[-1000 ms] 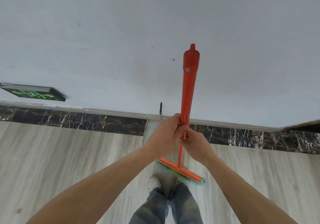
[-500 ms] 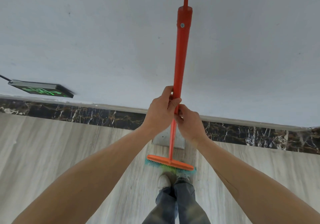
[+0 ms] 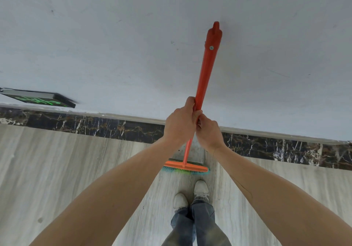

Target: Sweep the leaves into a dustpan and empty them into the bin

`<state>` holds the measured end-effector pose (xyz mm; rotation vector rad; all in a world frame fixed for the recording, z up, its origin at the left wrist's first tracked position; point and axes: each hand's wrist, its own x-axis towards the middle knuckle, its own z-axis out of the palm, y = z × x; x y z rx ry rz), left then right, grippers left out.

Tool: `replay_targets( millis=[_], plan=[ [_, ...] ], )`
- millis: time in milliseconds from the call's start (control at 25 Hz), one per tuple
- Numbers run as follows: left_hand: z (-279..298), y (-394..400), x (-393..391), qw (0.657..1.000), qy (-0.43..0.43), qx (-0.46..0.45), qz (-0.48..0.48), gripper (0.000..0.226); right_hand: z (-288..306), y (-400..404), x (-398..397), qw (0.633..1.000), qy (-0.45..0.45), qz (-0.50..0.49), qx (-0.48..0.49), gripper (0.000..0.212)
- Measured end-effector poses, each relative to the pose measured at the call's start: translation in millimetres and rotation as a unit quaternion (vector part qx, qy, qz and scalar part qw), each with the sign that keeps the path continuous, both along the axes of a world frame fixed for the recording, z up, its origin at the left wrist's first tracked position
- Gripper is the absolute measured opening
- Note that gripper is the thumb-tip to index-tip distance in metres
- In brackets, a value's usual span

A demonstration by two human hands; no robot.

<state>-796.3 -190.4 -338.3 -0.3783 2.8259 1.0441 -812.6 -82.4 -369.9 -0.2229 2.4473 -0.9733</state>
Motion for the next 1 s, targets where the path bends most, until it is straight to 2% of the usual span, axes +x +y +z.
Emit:
replay_targets(
  millis=[80,320,480,720,880,1000],
  plan=[
    [-5.0,-6.1,-9.0,1.0,-0.006,-0.029,-0.001,0.018,-2.4,-4.3,-7.8,1.0,0.012,0.008,0.023,0.019],
    [-15.2,-6.8,-11.3,0.999,0.001,-0.038,-0.002,0.019,-11.2,-7.9,-16.0,0.997,0.012,0.016,0.07,0.024],
    [-15.5,0.4,-6.8,0.998,-0.001,-0.037,0.055,0.017,-12.2,-5.2,-13.1,0.998,0.01,0.024,0.056,0.026],
    [-15.2,3.5,-5.2,0.996,0.0,-0.043,0.08,0.021,-5.5,-6.6,-11.6,0.997,0.028,0.028,0.062,0.033],
    [-11.5,12.4,2.6,0.995,-0.045,-0.005,0.087,0.035,4.6,-1.3,-8.4,0.998,-0.036,-0.002,0.047,0.04],
    [1.3,0.4,11.1,0.994,-0.042,-0.037,0.094,0.047,25.9,7.7,-6.7,0.999,-0.017,-0.035,0.026,0.047]
  ],
)
